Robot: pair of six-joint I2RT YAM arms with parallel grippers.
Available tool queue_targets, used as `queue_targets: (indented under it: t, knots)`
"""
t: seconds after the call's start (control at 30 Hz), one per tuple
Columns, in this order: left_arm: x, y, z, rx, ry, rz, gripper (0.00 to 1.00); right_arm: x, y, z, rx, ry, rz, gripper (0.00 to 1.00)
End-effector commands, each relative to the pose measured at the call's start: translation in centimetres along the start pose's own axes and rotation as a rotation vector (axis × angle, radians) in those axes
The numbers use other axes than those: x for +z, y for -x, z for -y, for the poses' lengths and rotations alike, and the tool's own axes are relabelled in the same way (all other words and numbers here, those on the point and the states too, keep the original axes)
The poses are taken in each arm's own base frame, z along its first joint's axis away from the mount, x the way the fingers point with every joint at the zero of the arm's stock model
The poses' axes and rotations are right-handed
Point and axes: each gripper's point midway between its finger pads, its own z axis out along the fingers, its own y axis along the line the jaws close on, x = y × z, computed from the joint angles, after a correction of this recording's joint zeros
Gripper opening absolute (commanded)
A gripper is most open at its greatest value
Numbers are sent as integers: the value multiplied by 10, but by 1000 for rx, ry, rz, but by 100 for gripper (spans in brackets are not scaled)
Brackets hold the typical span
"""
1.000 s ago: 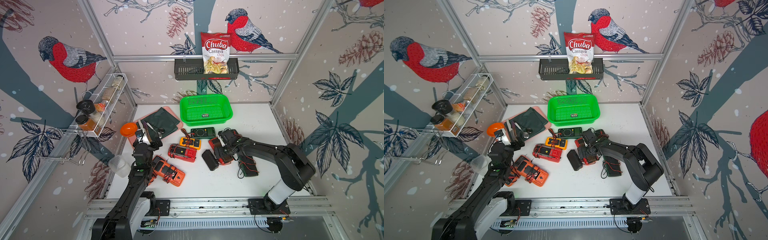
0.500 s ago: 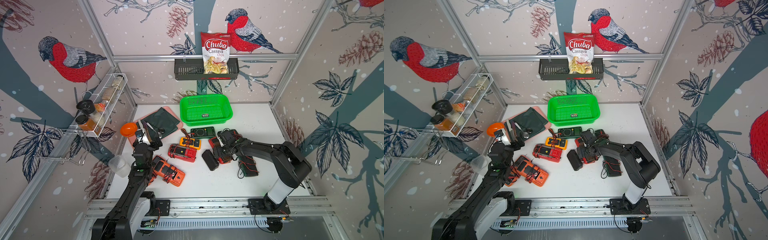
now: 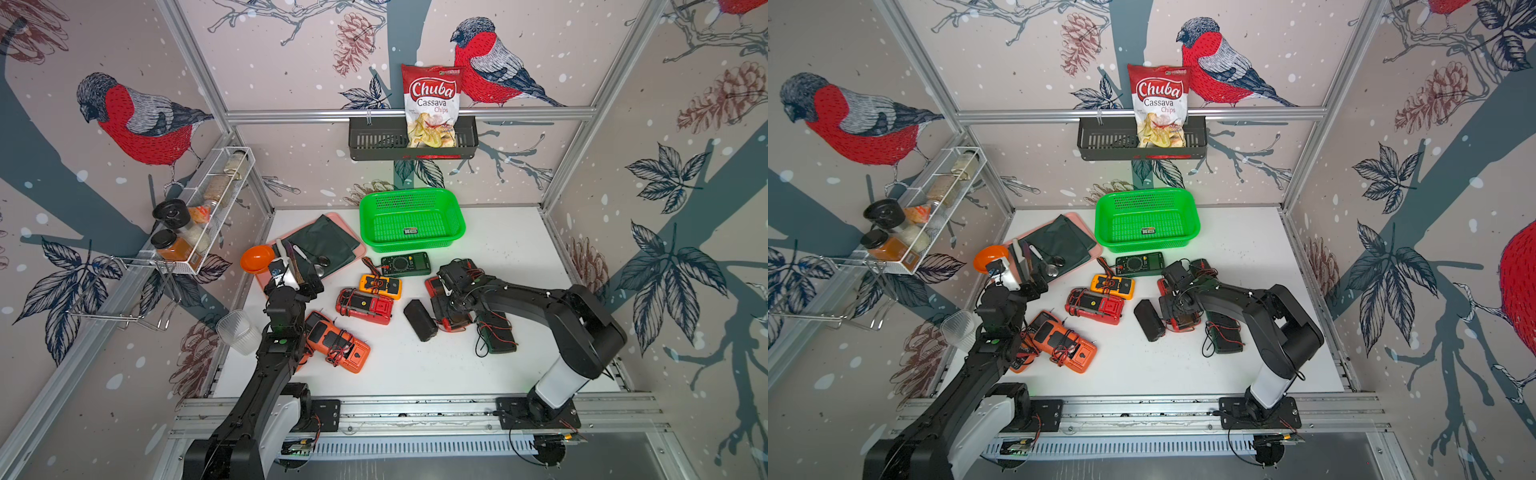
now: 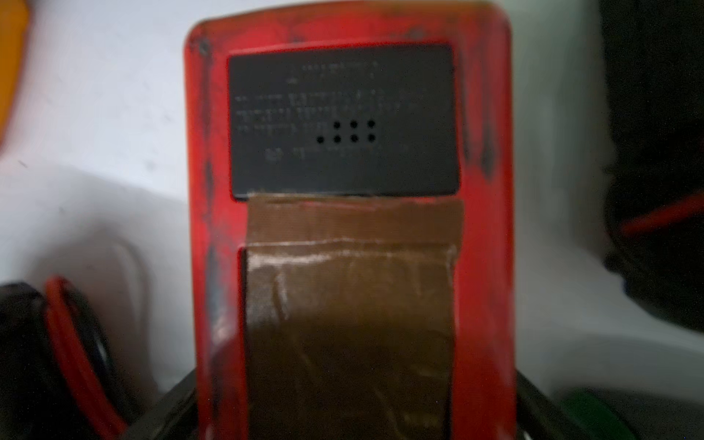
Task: Put the multimeter into the basket
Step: Pick up the multimeter from the center of the board, then place the multimeter in the basket.
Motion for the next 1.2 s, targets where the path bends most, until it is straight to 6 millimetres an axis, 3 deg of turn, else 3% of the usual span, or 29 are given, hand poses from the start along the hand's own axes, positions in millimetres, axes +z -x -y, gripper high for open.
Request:
queue_targets:
  t: [0.0, 0.13, 0.4, 0.53, 0.73, 0.97, 1.17]
  knots:
    - [1, 5, -1, -10, 7, 20, 98, -21, -7, 18, 26, -97, -19, 56]
    - [1, 5, -1, -12, 6, 19, 98, -43, 8, 22, 57, -104, 64, 40]
    - [2, 4, -2, -11, 13, 17, 98, -81, 35, 23, 101, -86, 208, 25]
    - [2, 3, -1, -11, 11, 14, 98, -115, 71, 21, 117, -55, 347, 18]
    - [3, 1, -1, -9, 10, 8, 98, -154, 144, 34, 163, -17, 558, 17]
    - [4, 1, -3, -8, 21, 8, 98, -151, 217, 75, 240, 10, 637, 15]
    - [7, -1, -2, -6, 18, 0, 98, -125, 267, 99, 283, -9, 624, 14]
